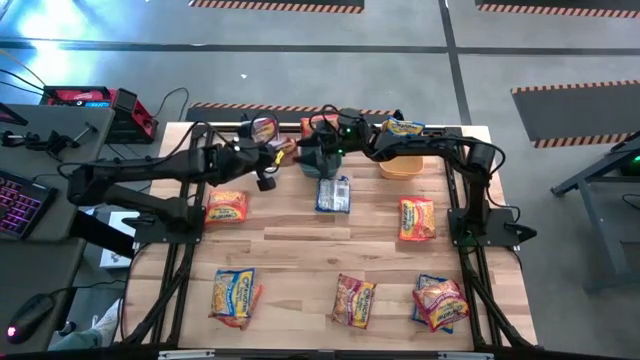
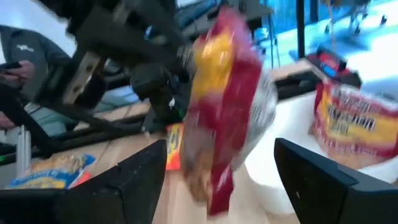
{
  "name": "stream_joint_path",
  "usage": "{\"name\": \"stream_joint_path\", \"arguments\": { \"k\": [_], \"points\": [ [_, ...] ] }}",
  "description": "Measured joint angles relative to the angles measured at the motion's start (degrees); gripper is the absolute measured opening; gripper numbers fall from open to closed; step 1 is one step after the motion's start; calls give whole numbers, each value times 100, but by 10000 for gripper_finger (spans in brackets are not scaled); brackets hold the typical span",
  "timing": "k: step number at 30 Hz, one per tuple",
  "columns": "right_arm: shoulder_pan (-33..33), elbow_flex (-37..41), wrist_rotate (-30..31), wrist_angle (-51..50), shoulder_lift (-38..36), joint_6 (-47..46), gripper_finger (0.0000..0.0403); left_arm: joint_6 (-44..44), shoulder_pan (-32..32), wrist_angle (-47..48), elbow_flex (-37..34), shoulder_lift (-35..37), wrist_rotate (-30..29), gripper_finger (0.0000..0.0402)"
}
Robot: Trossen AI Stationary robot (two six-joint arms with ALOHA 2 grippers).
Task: Sort Maruchan noodles
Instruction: Put the red noodle pack into the white bin
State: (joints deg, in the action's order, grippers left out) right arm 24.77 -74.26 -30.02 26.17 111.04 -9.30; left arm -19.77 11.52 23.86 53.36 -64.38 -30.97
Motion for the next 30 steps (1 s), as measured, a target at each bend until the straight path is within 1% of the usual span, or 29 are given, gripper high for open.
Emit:
{"name": "stream_joint_path", "arguments": {
  "k": [4,14,18,22,25,28,30],
  "points": [
    [30,0,16,282,-2,-126,282,9,-131,-144,0,0,3,0],
    [-126,4,-68,441,-4,-71,282,69,-189,-556,0,0,116,0],
    [-190,4,-61,466,-4,165,273,156,-189,-698,0,0,229,0],
    [-229,7,-70,544,-4,198,234,173,-189,-756,0,2,237,0],
    [-232,8,-72,543,-4,226,190,204,-189,-758,0,2,240,0],
    [-229,9,-72,582,-4,259,144,460,-182,-767,2,78,253,0],
    [-221,9,-90,620,-9,364,120,574,-182,-844,2,142,250,2]
  ]
}}
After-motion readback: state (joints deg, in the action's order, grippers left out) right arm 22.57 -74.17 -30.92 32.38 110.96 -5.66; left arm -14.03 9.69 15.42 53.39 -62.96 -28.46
